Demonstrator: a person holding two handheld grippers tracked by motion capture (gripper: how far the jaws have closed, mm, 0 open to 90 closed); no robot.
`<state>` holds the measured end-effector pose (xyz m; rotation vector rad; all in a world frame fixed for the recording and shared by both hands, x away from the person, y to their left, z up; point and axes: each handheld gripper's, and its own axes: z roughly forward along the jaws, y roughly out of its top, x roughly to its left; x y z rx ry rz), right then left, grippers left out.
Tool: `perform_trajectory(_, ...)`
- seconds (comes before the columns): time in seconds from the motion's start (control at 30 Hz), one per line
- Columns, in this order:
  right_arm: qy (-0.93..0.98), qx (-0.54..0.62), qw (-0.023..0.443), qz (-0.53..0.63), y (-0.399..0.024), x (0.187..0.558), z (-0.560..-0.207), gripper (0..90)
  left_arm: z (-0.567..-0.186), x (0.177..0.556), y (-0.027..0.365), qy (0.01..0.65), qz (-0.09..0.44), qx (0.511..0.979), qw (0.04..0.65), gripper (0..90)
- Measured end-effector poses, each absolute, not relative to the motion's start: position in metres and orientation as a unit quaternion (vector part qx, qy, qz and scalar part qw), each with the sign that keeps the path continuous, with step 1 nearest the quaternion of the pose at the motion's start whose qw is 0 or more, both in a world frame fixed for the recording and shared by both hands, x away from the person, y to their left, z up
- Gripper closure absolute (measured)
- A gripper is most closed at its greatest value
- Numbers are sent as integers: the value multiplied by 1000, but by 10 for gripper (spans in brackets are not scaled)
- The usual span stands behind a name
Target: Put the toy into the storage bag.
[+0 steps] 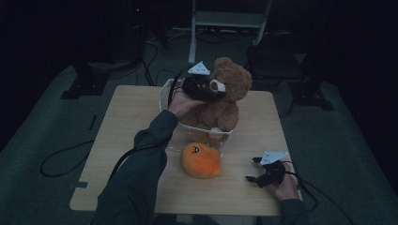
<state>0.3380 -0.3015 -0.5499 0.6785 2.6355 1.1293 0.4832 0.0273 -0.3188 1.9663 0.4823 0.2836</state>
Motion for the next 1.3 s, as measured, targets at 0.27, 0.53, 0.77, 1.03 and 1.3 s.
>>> perform_trajectory(0.27,890,229,97,382,-301,338,-550,114,-320,481,27,190,119,827,516,373)
perform_trajectory(0.53,890,229,97,381,-301,338,-550,114,-325,479,28,181,111,835,507,372)
perform_trajectory(0.77,890,229,98,382,-301,338,-550,114,-328,478,27,175,113,843,495,371)
perform_trajectory(1.03,890,229,98,381,-301,338,-550,114,-329,476,26,168,116,850,485,371)
perform_trajectory(1.3,890,229,98,381,-301,338,-550,114,-331,477,26,167,108,858,473,371)
